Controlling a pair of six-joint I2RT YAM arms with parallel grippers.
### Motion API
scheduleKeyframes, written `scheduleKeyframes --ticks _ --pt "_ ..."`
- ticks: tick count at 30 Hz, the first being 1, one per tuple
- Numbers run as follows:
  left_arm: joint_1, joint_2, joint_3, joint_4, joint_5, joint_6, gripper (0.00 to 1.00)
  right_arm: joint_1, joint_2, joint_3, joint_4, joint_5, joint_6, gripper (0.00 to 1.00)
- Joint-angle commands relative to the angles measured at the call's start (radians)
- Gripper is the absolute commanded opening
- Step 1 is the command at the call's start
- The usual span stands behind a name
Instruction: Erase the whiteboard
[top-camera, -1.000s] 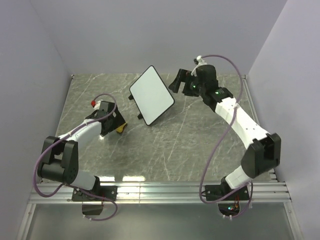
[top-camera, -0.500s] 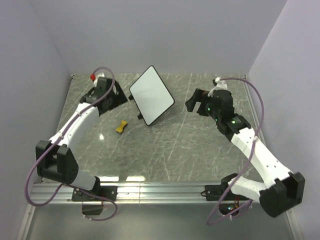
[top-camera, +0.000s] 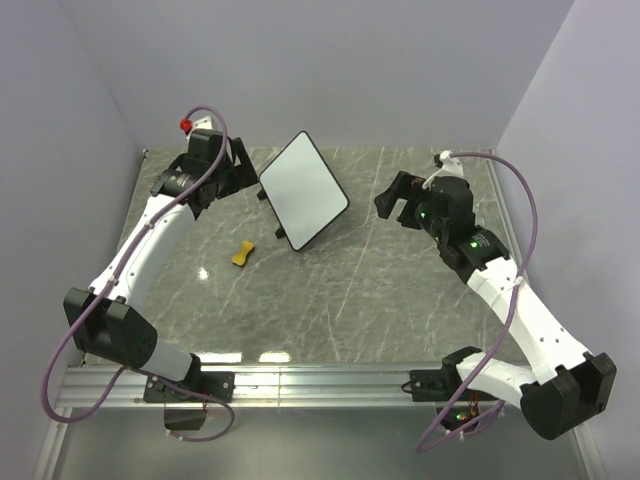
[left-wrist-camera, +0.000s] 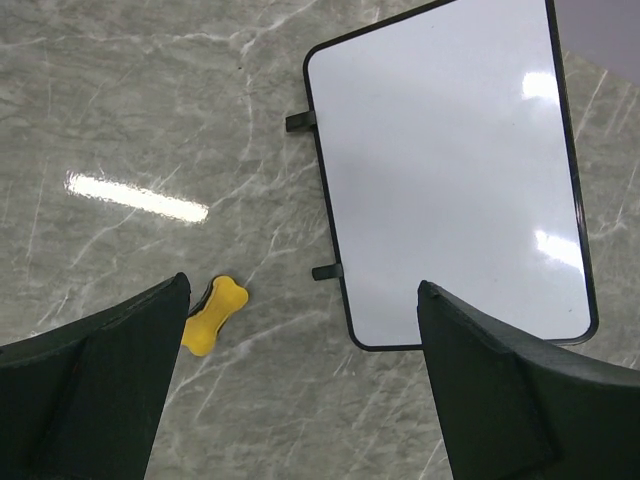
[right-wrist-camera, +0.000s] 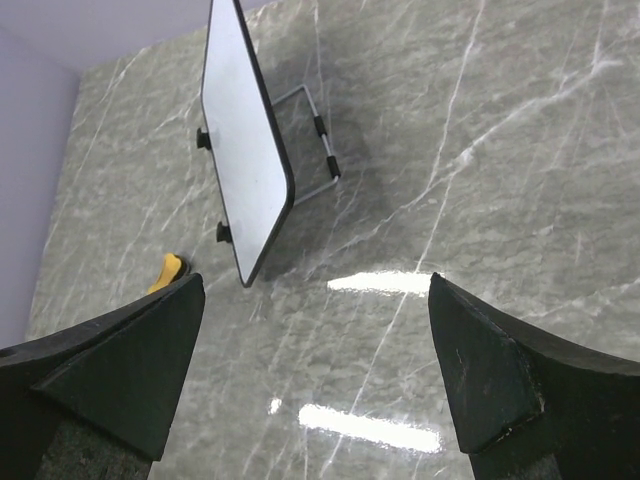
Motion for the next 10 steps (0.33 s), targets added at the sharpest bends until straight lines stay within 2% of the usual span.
scheduleKeyframes --ticks 1,10 --pt "-0.001 -0.013 0.011 0.014 0.0 0.037 1.0 -0.002 -0.014 -0.003 0.054 -0.036 -0.032 1.0" --pt "-0.032 -0.039 -0.003 0.06 -0.058 0.077 0.99 -0.002 0.086 0.072 0.071 -0.057 -0.079 0.98"
